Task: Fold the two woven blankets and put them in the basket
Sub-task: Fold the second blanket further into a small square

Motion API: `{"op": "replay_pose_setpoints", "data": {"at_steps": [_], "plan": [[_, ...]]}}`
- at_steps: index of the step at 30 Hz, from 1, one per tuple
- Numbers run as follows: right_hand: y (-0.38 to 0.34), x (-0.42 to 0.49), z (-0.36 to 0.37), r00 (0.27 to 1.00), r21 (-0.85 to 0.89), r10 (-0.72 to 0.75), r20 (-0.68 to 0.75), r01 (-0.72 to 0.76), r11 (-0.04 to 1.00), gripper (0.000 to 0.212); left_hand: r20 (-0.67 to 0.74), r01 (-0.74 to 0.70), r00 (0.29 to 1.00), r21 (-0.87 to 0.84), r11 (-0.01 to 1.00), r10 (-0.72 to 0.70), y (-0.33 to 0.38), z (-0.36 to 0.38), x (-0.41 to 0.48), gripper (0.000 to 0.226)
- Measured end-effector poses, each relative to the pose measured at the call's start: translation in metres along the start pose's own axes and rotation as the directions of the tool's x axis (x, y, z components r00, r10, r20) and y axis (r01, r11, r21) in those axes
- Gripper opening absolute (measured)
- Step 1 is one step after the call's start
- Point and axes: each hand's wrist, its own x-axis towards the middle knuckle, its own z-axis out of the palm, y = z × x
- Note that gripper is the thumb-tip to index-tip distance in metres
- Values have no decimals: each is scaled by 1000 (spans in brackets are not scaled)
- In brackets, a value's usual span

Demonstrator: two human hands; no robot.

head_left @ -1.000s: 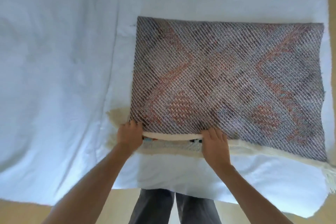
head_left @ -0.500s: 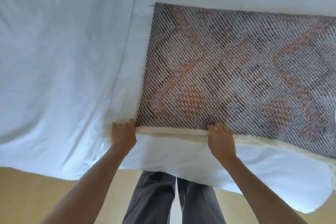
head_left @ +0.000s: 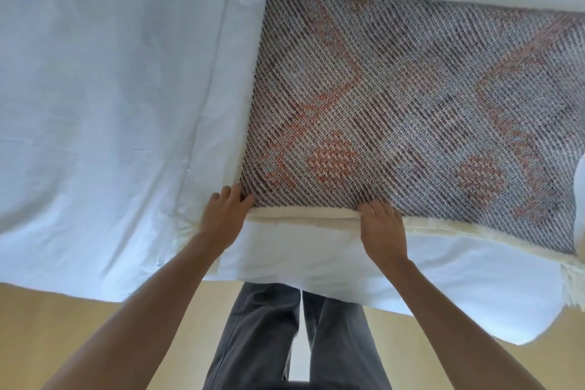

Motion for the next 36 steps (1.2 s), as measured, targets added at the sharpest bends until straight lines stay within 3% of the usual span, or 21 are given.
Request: {"op": "replay_pose_setpoints", "data": {"at_steps": [6, 13, 20, 25, 30, 36], "plan": [[-9, -24, 6, 999, 22, -11, 30, 10, 1000, 33, 34, -15, 999, 101, 995, 12, -16, 3, -9, 47], [-7, -25, -3, 993, 85, 44, 112, -54, 995, 51, 12, -126, 992, 65, 990, 125, 22, 2, 7, 51], [34, -33, -24, 956, 49, 290, 34, -291, 955, 55, 39, -206, 978, 37, 978, 205, 73, -9, 20, 47], [100, -44, -33, 924, -20, 380, -28, -381, 924, 60, 28, -278, 960, 16, 960, 278, 134, -20, 44, 44], [160, -55, -21, 967, -97, 245, -72, -251, 963, 41, 42, -323, 945, -21, 946, 323, 200, -23, 70, 45], [192, -52, -22, 997, 153, 74, 1, -73, 986, 25, 206, -187, 962, 23, 982, 178, 256, -32, 81, 34]]}}
